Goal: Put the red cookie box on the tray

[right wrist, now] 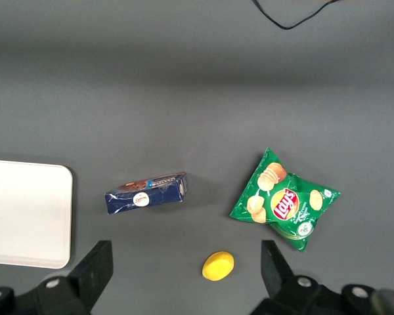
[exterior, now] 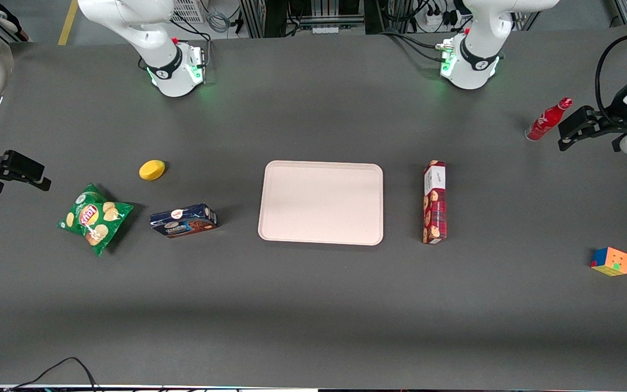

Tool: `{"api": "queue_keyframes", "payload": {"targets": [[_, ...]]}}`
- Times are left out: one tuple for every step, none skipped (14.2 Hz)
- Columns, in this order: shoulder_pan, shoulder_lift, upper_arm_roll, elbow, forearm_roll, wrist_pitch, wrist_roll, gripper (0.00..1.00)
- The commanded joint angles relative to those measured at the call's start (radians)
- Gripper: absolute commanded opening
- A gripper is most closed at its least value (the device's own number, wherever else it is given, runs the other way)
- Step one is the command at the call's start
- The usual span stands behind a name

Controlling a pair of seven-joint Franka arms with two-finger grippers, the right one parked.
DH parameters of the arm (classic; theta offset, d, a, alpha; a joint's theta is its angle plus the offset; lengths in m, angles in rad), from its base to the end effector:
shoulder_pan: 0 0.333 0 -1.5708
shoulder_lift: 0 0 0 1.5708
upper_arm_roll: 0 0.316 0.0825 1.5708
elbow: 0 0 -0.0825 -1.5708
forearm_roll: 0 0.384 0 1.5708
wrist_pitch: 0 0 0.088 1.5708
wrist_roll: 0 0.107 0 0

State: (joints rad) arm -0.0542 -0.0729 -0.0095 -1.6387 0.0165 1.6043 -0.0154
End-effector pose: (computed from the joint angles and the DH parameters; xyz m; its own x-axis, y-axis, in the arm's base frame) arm 0.5339 -0.0325 0.6351 0.9981 -0.0488 0.0387 -0.0482 -0.9987 -0.0166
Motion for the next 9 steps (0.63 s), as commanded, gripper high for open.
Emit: {"api": "queue_keyframes", "payload": {"targets": [[-0.009, 0.005, 0.006, 0.014, 0.000, 0.000, 0.014, 1.00], [-0.010, 0.007, 0.006, 0.014, 0.000, 0.000, 0.014, 1.00], [-0.010, 0.007, 0.006, 0.013, 0.000, 0.002, 0.014, 1.00], [-0.010, 0.010, 0.006, 0.013, 0.000, 0.003, 0.014, 1.00], [-0.010, 0.015, 0.006, 0.013, 0.000, 0.003, 0.014, 1.00], [-0.012, 0.021, 0.005, 0.011, 0.000, 0.002, 0.012, 1.00], [-0.022, 0.036, 0.003, 0.010, -0.006, -0.004, 0.012, 1.00], [-0.024, 0.059, 0.002, 0.008, -0.018, -0.010, 0.011, 1.00], [-0.032, 0.076, 0.000, 0.004, -0.036, -0.015, 0.006, 1.00]]}}
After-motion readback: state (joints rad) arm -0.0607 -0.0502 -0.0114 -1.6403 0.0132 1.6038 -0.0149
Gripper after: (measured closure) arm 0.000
